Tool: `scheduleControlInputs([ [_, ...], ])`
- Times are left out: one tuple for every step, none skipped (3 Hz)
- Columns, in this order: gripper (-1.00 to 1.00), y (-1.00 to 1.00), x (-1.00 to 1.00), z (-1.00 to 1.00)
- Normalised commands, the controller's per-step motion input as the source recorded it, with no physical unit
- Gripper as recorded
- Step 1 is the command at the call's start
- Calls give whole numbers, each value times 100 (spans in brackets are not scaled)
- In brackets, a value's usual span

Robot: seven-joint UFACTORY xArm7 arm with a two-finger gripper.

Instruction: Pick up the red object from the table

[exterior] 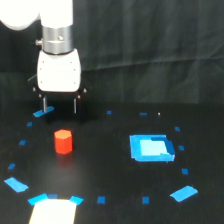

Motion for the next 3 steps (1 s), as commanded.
scheduleControlInputs([
  [-57,-99,-9,27],
  [84,-65,-77,-5],
  [85,-53,10,-9],
])
